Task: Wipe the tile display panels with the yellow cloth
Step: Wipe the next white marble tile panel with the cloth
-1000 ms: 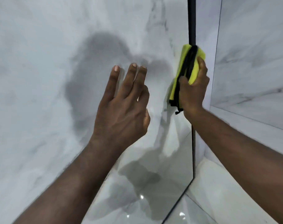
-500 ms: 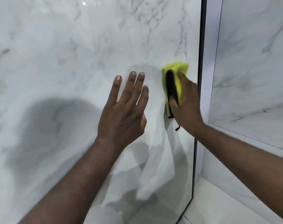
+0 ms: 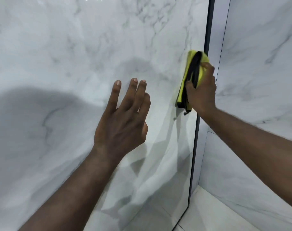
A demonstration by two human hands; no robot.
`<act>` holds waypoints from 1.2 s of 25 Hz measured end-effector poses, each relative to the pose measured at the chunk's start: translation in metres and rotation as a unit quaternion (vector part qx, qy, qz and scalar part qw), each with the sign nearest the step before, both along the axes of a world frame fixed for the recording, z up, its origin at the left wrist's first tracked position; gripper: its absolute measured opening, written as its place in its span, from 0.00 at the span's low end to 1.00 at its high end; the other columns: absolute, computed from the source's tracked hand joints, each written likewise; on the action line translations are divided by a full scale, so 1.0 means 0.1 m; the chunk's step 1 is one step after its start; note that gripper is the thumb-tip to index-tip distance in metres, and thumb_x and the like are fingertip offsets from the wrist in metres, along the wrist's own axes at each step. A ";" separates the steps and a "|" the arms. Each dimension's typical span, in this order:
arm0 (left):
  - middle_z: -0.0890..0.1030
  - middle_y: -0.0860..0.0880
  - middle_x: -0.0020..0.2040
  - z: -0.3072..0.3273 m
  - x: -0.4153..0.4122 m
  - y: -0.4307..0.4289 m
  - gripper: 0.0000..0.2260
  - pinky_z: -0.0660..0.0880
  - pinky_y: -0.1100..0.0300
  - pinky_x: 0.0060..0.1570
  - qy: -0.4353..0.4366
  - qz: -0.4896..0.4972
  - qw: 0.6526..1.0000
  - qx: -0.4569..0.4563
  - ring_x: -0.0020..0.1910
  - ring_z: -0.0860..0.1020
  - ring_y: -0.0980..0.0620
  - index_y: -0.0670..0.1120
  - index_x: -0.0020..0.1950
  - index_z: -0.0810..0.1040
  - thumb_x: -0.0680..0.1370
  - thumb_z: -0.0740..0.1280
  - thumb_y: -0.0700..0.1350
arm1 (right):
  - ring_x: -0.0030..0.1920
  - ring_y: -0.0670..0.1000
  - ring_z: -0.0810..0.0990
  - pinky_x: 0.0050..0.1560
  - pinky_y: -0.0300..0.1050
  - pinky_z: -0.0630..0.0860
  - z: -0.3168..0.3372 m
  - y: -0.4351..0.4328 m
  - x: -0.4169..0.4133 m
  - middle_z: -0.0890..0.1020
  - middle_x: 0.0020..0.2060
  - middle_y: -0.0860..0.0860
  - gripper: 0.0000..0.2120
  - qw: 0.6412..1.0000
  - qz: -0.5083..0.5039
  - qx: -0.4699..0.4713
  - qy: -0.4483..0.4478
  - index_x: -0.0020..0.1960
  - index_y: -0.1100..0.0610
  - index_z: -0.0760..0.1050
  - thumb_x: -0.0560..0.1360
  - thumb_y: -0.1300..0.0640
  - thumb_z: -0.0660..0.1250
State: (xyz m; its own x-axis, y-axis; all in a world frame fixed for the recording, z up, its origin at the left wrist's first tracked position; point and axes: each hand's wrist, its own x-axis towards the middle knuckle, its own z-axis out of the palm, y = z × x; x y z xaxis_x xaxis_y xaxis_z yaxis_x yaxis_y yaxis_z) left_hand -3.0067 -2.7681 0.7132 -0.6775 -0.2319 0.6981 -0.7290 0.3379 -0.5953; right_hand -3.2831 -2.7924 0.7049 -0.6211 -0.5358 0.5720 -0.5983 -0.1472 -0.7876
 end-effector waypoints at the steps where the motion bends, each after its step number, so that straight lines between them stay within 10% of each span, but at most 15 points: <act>1: 0.66 0.39 0.84 0.01 -0.05 0.00 0.23 0.48 0.34 0.85 0.018 0.000 1.000 0.002 0.84 0.62 0.38 0.38 0.74 0.73 0.80 0.61 0.45 | 0.67 0.57 0.74 0.58 0.43 0.68 0.05 -0.03 -0.01 0.71 0.69 0.53 0.31 1.000 -0.013 -0.003 -0.021 0.82 0.48 0.60 0.81 0.56 0.66; 5: 0.67 0.39 0.83 0.07 -0.35 -0.04 0.24 0.48 0.35 0.85 0.064 0.014 0.998 0.012 0.84 0.62 0.37 0.38 0.74 0.75 0.80 0.65 0.47 | 0.70 0.55 0.70 0.58 0.48 0.74 -0.29 -0.07 -0.11 0.68 0.73 0.54 0.33 0.960 0.039 -0.068 0.267 0.79 0.46 0.63 0.77 0.57 0.68; 9: 0.65 0.38 0.85 0.17 -0.60 -0.15 0.25 0.53 0.32 0.83 0.069 0.026 0.997 -0.011 0.84 0.63 0.36 0.39 0.77 0.74 0.81 0.64 0.46 | 0.70 0.59 0.70 0.71 0.54 0.70 0.12 -0.34 -0.39 0.69 0.72 0.56 0.34 0.997 0.004 -0.063 0.046 0.81 0.48 0.62 0.76 0.59 0.64; 12: 0.63 0.39 0.86 0.24 -0.93 -0.29 0.27 0.54 0.32 0.83 0.071 0.033 0.996 -0.033 0.85 0.62 0.37 0.38 0.79 0.72 0.81 0.63 0.47 | 0.67 0.61 0.73 0.61 0.51 0.69 0.24 -0.44 -0.59 0.71 0.73 0.58 0.33 0.923 0.024 -0.143 0.358 0.78 0.46 0.65 0.74 0.56 0.67; 16: 0.59 0.40 0.87 0.14 -1.20 -0.44 0.30 0.54 0.25 0.80 0.061 0.052 0.995 -0.059 0.86 0.59 0.39 0.38 0.84 0.67 0.84 0.63 0.49 | 0.74 0.55 0.68 0.69 0.60 0.72 -0.01 -0.59 -0.95 0.65 0.80 0.51 0.33 0.995 0.012 -0.077 0.060 0.82 0.42 0.61 0.79 0.53 0.64; 20: 0.62 0.40 0.86 0.04 -1.20 -0.50 0.31 0.61 0.32 0.81 0.036 0.059 0.994 -0.086 0.85 0.62 0.40 0.38 0.84 0.67 0.85 0.62 0.54 | 0.75 0.60 0.70 0.61 0.52 0.71 -0.64 -0.61 -1.16 0.63 0.82 0.55 0.32 0.968 0.057 -0.075 0.234 0.81 0.44 0.60 0.79 0.52 0.65; 24: 0.58 0.39 0.87 0.02 -1.21 -0.49 0.32 0.61 0.38 0.83 -0.082 0.062 0.992 -0.079 0.86 0.60 0.40 0.37 0.84 0.65 0.85 0.59 0.54 | 0.78 0.48 0.64 0.78 0.49 0.64 -0.98 -0.64 -1.03 0.64 0.80 0.45 0.32 0.995 0.069 -0.047 -0.046 0.83 0.45 0.57 0.82 0.57 0.64; 30: 0.58 0.35 0.87 0.05 -1.18 -0.52 0.30 0.58 0.36 0.84 -0.119 0.042 0.991 -0.050 0.86 0.59 0.37 0.35 0.84 0.63 0.86 0.57 0.52 | 0.62 0.49 0.72 0.60 0.44 0.69 -1.35 -0.29 -0.82 0.71 0.66 0.48 0.36 0.985 0.083 0.081 -0.130 0.82 0.44 0.58 0.80 0.58 0.70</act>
State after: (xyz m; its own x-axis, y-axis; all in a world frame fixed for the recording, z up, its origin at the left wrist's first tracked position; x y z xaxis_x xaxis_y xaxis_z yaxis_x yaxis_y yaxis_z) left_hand -3.1243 -2.8198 0.7177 -0.8071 -0.2320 0.5429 -0.5867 0.2129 -0.7813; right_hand -3.3649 -2.8212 0.5694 -0.6318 -0.7130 0.3041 -0.3516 -0.0860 -0.9322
